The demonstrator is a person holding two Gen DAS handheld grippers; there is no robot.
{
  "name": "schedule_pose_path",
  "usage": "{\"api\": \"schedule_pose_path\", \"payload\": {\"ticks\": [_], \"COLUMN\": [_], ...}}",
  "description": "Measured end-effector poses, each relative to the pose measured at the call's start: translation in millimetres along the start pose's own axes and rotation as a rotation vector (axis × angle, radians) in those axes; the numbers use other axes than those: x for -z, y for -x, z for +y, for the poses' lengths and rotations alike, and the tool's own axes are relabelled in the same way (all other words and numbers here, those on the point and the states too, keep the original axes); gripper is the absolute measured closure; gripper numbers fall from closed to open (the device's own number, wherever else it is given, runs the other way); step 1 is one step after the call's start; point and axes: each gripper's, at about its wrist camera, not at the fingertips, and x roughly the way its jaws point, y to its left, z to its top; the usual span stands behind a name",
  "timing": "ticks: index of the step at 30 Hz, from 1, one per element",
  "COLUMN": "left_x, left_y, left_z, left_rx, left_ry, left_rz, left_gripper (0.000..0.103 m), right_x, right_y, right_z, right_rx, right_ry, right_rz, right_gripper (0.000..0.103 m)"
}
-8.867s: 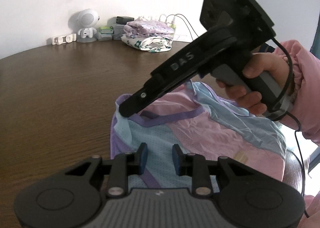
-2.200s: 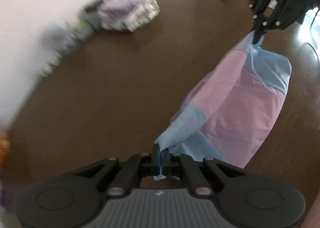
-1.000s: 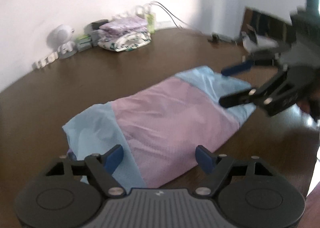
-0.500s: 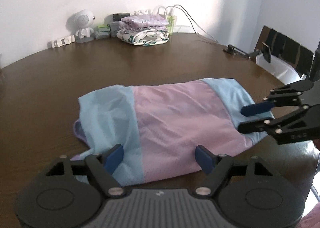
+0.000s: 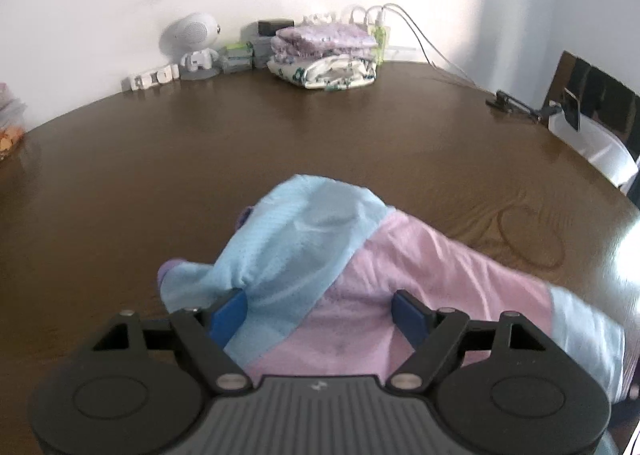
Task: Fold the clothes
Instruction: 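Move both open grippers to the ends of the folded strip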
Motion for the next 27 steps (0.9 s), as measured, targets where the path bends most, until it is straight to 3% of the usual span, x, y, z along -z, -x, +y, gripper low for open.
{"api": "schedule_pose_path", "payload": {"ticks": [2,3,4,5,7,9,17,22,27], "left_x": [0,4,9,15,31,48,110,112,118], "left_y": [12,23,36,49,70,87,116,108,101], "left_z": [-7,-11,-15,-18,-30,-41,-91,-102,-110], "left_rx": [-0.012,-0.007,0.003,0.012,0.010,0.006,0.008,0.030,0.035], "left_ry": [0.014,0.030,0.050,0.069,0.102,0.124,0.131,0.108,0.033], "left_rz": [-0.046,-0.077,-0.112,-0.147,-0.195,-0.226,-0.243,-0.207,-0.153], "left_gripper": [0.021,0.014,0.012,0.008,0.000,0.000,0.000,0.002,0.005], "right_x": [3,5,7,10,14,18,29,35,41], "right_y": [18,28,38,47,62,70,66,53,51], "right_z": [-4,-6,-7,-8,-12,-17,-47,-60,-61], "right_rx": [0.005,0.009,0.025,0.043,0.076,0.103,0.143,0.141,0.159], "right_ry": [-0.025,-0.036,-0.043,-0.043,-0.042,-0.048,-0.133,-0.176,-0.123], "right_rz": [-0.071,-0.108,-0.149,-0.181,-0.228,-0.253,-0.247,-0.227,-0.224], "right_gripper": [0.038,0.018,0.005,0.003,0.000,0.000,0.000,0.000,0.001]}}
